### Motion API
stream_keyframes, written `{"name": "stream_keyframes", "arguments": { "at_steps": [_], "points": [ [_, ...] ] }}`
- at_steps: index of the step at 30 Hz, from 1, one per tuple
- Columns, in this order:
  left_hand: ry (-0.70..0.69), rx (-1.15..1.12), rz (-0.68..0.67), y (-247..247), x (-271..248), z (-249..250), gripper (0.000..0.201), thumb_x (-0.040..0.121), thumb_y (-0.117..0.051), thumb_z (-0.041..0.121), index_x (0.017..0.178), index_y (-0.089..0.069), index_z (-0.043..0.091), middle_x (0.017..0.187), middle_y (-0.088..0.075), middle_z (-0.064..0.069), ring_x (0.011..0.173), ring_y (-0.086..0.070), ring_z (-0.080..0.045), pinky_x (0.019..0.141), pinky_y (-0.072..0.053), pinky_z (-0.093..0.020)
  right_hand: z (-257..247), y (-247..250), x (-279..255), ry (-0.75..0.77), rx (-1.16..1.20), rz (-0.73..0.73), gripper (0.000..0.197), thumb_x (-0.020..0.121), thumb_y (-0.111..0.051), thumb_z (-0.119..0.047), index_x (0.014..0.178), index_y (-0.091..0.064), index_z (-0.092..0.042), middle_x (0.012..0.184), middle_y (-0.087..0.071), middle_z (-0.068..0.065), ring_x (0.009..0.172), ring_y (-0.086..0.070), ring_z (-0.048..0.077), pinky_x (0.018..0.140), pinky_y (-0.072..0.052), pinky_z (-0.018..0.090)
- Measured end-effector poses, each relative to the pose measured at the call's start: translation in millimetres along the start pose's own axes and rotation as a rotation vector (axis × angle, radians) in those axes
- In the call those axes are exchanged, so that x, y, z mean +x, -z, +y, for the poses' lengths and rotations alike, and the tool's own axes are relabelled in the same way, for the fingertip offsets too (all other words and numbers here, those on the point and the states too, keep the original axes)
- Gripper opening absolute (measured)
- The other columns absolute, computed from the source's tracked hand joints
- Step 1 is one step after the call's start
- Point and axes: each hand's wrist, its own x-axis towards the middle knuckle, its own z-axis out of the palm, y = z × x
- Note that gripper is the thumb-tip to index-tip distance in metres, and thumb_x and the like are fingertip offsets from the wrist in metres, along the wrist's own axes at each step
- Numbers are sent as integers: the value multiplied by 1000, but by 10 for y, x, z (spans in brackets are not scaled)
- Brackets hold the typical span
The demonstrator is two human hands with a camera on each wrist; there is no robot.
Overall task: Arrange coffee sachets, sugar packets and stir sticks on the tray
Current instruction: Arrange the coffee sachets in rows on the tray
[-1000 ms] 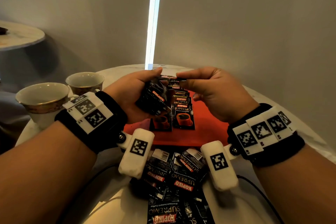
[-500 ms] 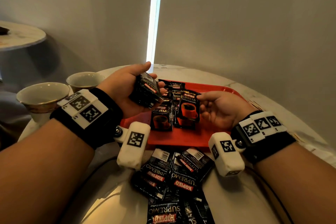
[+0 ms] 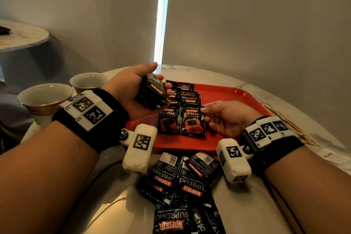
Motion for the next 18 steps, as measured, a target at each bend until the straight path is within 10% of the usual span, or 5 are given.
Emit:
{"name": "stream_keyframes", "arguments": {
  "at_steps": [18],
  "points": [
    [19, -23, 25, -5, 22, -7, 45, 93, -57, 56, 115, -58, 17, 90, -70, -10, 68, -68, -20, 67, -56, -33, 15, -3, -27, 13, 9, 41, 6, 89, -69, -3, 90, -63, -4, 66, -65, 8, 53, -62, 11, 46, -54, 19]
  ]
}}
